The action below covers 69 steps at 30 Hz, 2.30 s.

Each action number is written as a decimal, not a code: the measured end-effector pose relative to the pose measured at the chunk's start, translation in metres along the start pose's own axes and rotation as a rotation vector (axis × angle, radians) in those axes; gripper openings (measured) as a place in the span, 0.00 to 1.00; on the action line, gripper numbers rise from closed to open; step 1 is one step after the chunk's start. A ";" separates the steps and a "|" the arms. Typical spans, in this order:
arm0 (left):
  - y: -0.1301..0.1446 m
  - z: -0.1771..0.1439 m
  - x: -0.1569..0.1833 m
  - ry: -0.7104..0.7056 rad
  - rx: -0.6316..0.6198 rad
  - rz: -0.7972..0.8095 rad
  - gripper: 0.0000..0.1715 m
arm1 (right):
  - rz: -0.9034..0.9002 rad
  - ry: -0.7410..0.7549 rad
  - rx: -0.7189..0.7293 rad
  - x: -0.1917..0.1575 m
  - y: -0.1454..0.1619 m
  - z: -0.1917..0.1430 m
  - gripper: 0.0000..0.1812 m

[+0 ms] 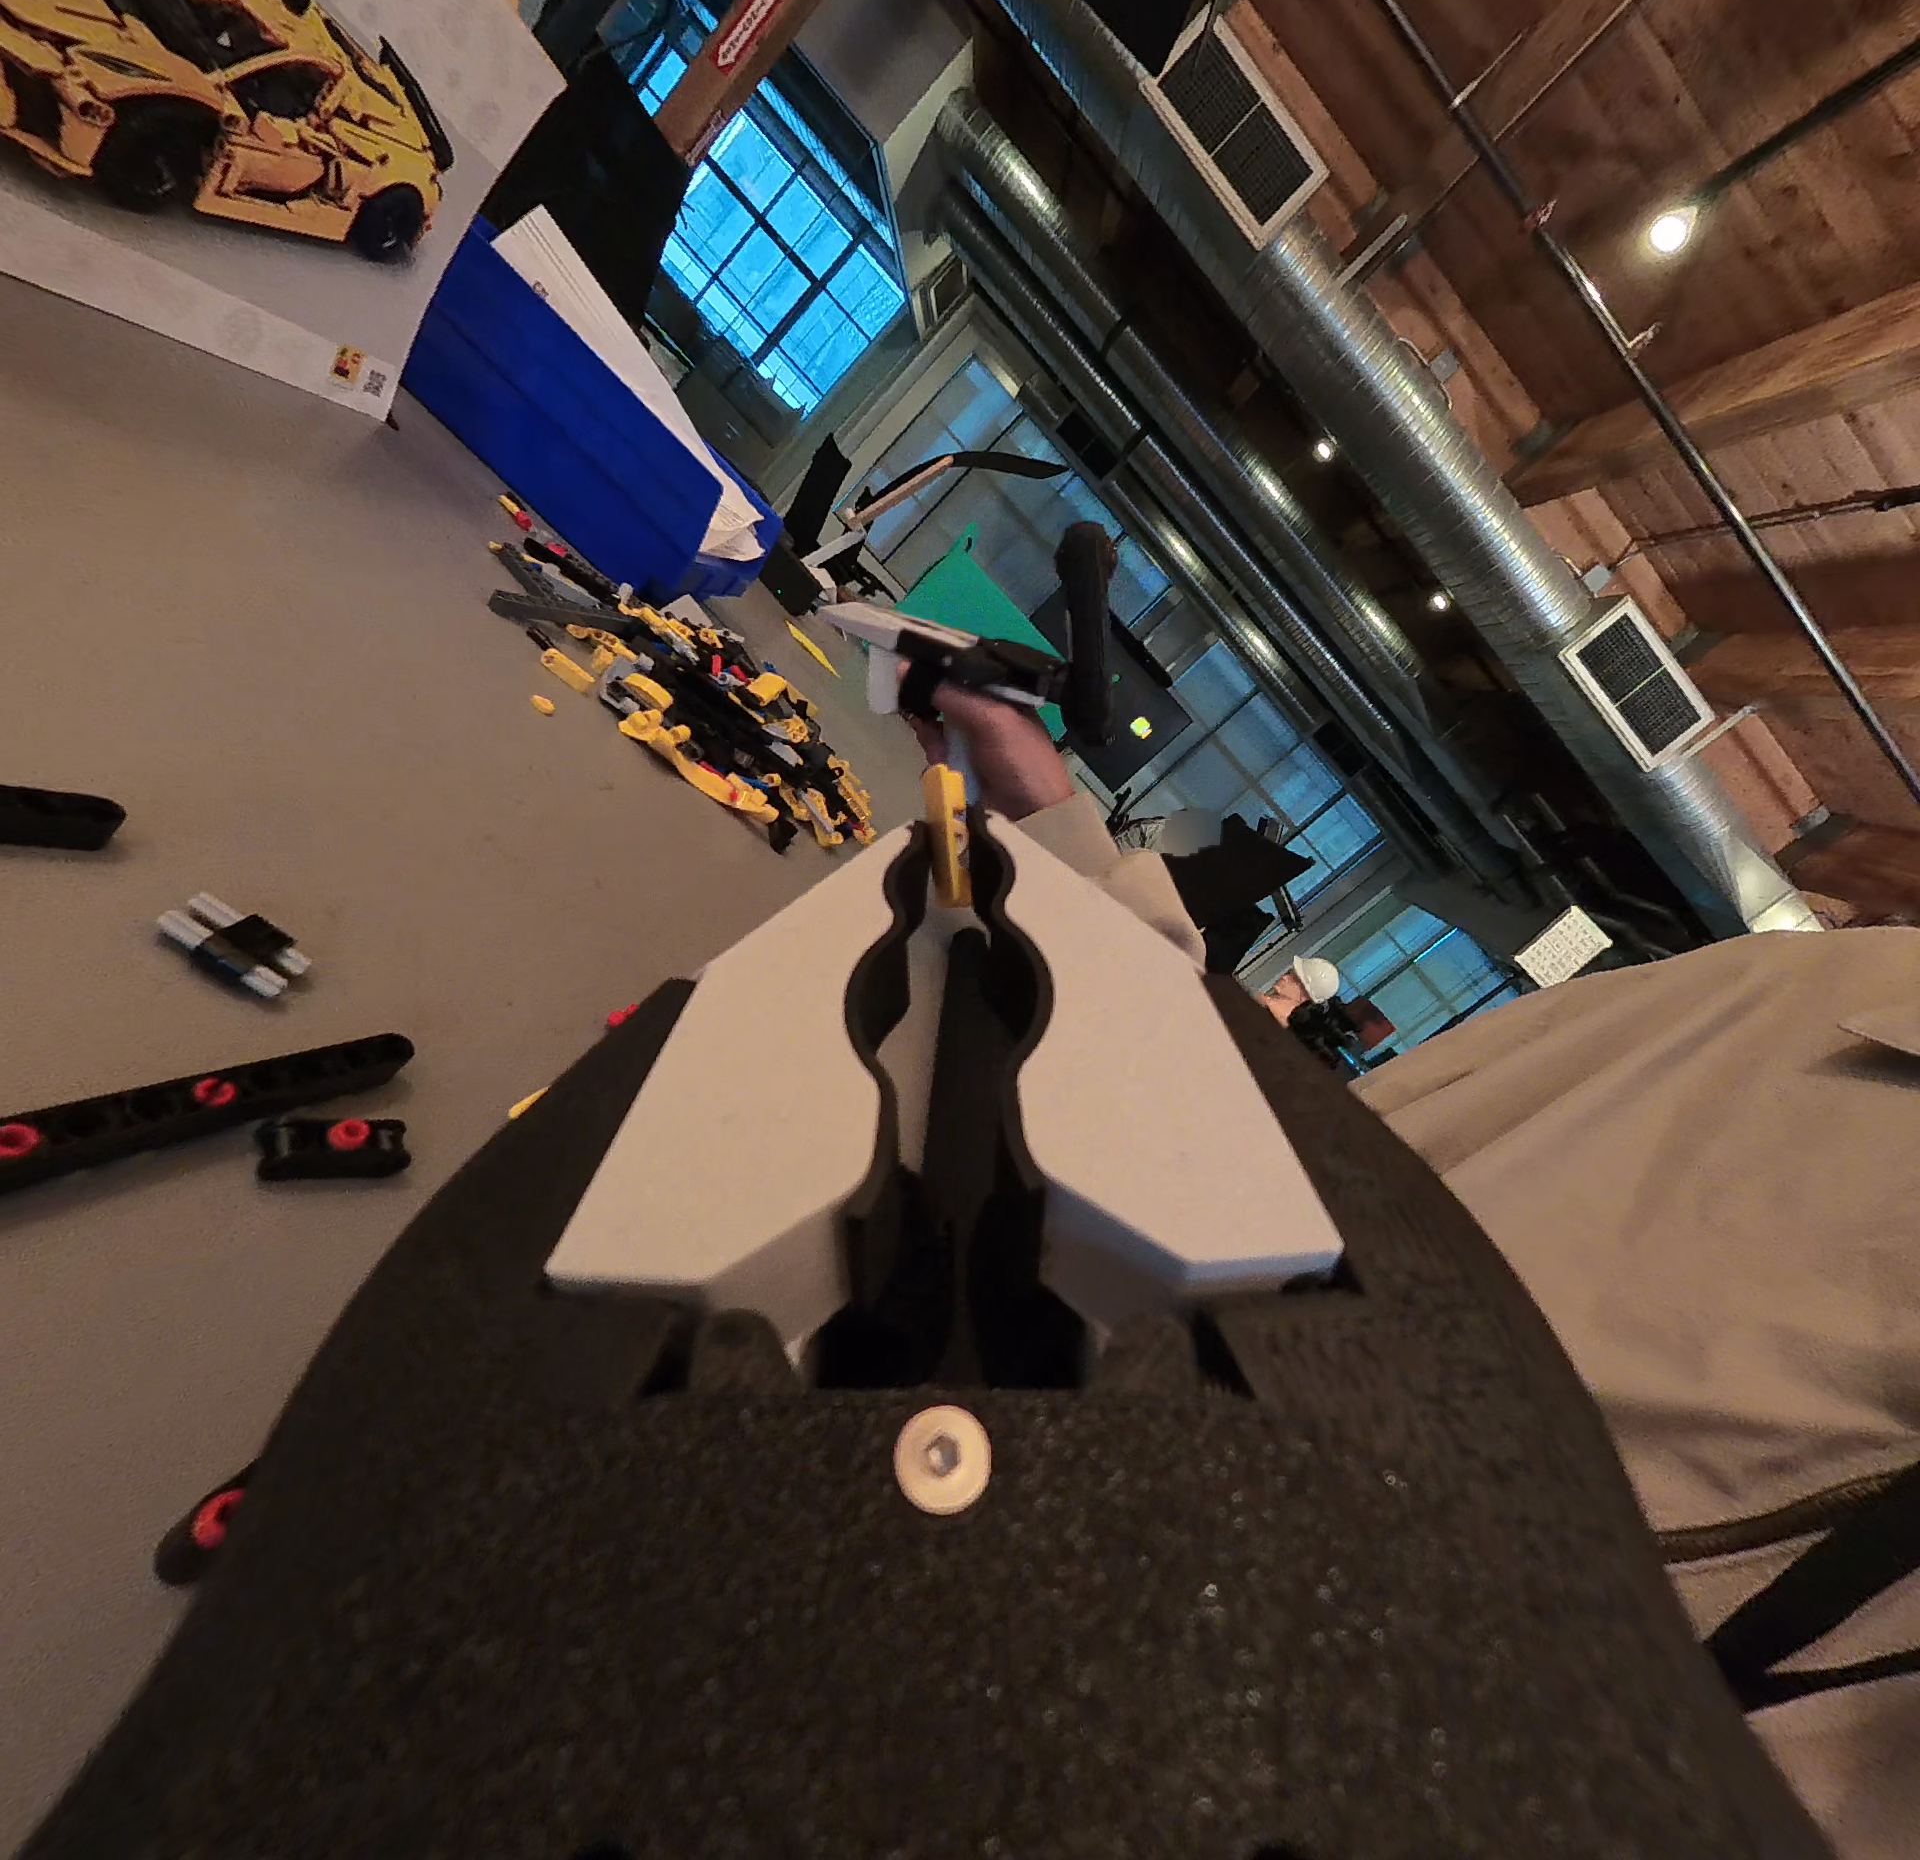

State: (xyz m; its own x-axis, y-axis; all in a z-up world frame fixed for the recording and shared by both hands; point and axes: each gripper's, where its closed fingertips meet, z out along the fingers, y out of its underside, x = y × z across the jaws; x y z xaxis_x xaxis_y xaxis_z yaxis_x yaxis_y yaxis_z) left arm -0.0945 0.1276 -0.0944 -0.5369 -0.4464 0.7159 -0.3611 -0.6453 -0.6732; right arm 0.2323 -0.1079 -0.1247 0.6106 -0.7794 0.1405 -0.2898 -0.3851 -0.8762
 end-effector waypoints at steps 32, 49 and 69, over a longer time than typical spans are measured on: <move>0.001 0.000 -0.029 -0.133 -0.001 -0.090 0.23 | -0.215 -0.121 0.069 -0.083 -0.020 -0.003 0.14; 0.069 -0.010 -0.091 -0.720 -0.563 0.441 0.27 | -0.079 -0.092 -0.015 -0.043 0.000 -0.006 0.26; 0.077 0.005 -0.071 -0.623 -0.593 0.681 0.00 | -0.524 -1.245 -0.278 -0.329 0.105 -0.103 0.10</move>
State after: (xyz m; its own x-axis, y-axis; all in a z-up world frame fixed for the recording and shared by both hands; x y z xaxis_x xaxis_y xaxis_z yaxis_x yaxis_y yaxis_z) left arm -0.0809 0.1064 -0.1962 -0.3438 -0.9389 0.0157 -0.5339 0.1816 -0.8258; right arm -0.0748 0.0578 -0.2154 0.9008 0.3812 -0.2080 0.1301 -0.6938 -0.7083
